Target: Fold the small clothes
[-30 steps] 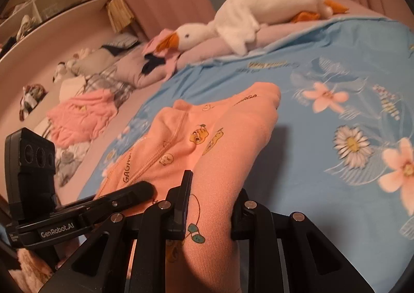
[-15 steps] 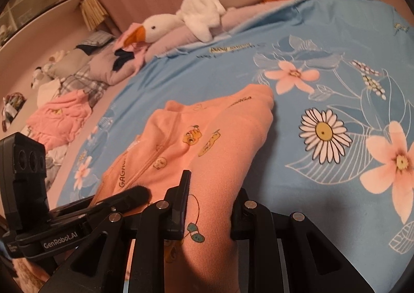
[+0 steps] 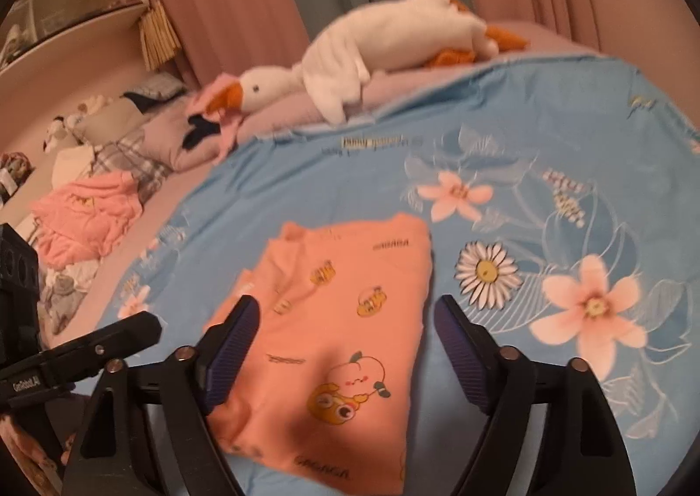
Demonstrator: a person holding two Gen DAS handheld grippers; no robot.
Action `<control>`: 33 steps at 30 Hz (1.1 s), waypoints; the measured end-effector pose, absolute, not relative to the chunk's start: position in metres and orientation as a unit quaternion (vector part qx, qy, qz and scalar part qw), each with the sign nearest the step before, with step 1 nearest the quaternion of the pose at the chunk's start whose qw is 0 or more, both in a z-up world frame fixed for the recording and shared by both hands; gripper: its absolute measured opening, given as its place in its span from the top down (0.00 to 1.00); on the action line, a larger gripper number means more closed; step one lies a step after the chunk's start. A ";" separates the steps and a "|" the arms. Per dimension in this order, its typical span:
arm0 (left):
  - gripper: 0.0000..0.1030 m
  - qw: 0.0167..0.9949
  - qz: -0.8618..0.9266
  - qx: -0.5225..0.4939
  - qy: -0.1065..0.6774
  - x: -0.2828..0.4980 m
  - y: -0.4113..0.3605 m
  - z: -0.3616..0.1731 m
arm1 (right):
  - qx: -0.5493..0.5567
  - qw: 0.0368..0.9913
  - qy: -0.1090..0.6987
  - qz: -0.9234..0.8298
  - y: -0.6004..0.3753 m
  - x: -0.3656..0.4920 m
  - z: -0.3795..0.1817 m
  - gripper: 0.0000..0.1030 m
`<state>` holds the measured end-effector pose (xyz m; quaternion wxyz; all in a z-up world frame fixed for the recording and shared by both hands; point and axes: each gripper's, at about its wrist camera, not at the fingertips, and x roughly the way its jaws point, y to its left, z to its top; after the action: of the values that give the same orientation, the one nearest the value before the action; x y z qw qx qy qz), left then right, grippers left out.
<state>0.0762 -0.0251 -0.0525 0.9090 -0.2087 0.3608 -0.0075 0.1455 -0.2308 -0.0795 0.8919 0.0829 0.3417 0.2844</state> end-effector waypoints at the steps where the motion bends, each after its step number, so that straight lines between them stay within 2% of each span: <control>1: 0.01 0.911 -0.004 -0.204 0.359 0.072 -0.026 -0.048 | 0.084 0.894 0.335 0.284 -0.233 0.142 -0.074 0.16; 10: 0.00 0.929 0.032 -0.139 0.343 0.042 -0.041 -0.042 | 0.068 0.909 0.314 0.265 -0.234 0.123 -0.059 0.12; 33: 0.00 0.924 0.033 -0.125 0.360 0.026 -0.054 -0.049 | 0.079 0.908 0.318 0.263 -0.235 0.111 -0.059 0.12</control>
<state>0.0260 -0.0536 -0.0492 0.9240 -0.1250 0.3597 0.0329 0.1113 -0.2354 -0.0585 0.9075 0.0794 0.3177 0.2631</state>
